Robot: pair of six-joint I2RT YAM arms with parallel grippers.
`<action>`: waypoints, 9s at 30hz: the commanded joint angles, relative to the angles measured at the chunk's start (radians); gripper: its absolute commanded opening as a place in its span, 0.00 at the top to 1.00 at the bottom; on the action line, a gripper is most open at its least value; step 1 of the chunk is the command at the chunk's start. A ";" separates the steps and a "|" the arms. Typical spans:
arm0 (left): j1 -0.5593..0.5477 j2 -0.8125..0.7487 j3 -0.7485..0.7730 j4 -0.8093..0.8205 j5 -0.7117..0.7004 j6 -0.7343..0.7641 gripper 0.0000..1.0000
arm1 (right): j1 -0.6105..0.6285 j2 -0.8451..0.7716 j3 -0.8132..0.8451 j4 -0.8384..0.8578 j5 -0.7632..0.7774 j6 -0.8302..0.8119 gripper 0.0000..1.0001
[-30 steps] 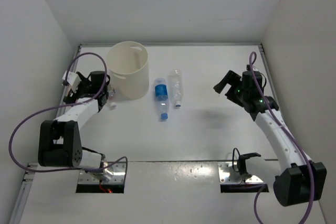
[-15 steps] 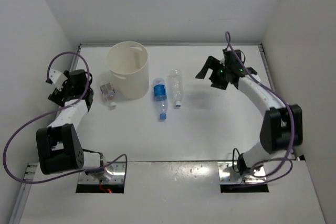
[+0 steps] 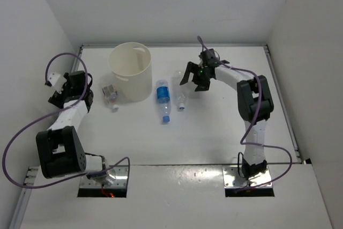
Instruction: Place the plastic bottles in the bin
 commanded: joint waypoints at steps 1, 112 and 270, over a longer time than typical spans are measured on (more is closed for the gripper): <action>0.015 0.007 0.050 -0.001 0.019 0.005 0.00 | 0.034 0.024 0.042 -0.022 -0.030 -0.008 0.04; 0.024 0.036 -0.112 0.280 0.383 0.203 0.00 | 0.220 -0.077 0.020 0.164 0.044 0.162 0.03; 0.171 0.455 0.618 -0.008 0.841 0.134 0.82 | 0.301 -0.352 0.188 0.150 0.556 -0.082 0.00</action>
